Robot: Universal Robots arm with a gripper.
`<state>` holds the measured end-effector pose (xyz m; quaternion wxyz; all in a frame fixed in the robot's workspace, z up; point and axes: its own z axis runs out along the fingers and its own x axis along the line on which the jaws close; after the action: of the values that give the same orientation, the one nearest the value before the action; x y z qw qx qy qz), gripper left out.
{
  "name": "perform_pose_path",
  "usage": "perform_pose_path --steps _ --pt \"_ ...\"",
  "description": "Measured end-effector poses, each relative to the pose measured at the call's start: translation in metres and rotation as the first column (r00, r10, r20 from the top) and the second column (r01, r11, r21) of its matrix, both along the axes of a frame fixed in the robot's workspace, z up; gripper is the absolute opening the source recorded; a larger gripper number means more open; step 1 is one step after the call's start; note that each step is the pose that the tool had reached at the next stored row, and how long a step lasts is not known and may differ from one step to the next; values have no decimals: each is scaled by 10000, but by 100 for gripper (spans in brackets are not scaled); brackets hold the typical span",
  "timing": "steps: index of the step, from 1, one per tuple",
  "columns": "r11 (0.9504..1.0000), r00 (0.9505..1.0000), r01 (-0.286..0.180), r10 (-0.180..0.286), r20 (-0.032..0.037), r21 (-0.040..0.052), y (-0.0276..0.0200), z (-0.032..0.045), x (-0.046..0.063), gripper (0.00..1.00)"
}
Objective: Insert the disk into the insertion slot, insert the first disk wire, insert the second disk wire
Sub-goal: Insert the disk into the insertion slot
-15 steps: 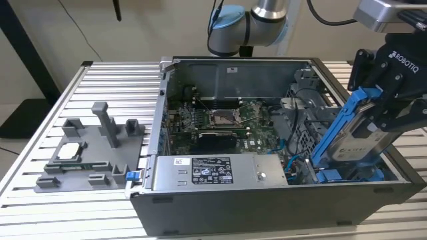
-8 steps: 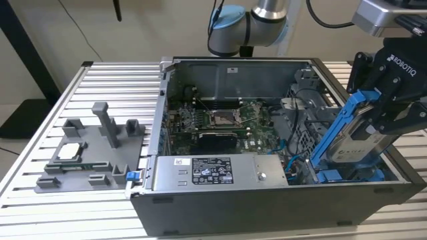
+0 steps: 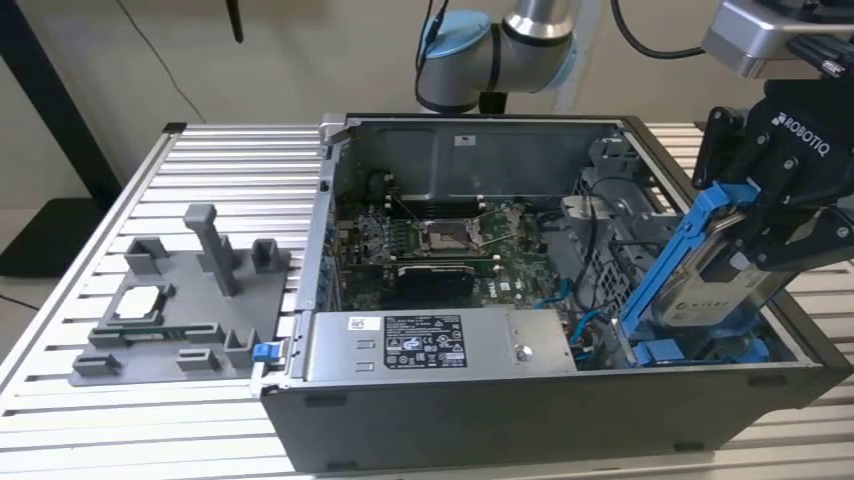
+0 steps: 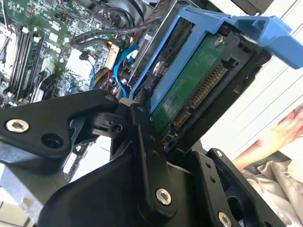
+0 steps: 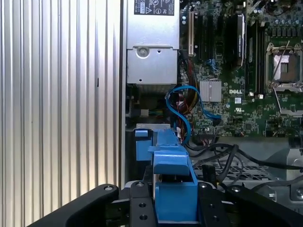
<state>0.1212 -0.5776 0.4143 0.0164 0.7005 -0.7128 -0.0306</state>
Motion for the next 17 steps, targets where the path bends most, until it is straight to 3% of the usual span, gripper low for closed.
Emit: perform_pose_path --steps 10,15,17 --pt "10000 10000 0 0 1 20 0 -25 0 0" --pt "9996 10000 0 0 1 276 -1 -28 0 0" --pt "9995 10000 -5 5 -1 309 -1 -28 6 0"
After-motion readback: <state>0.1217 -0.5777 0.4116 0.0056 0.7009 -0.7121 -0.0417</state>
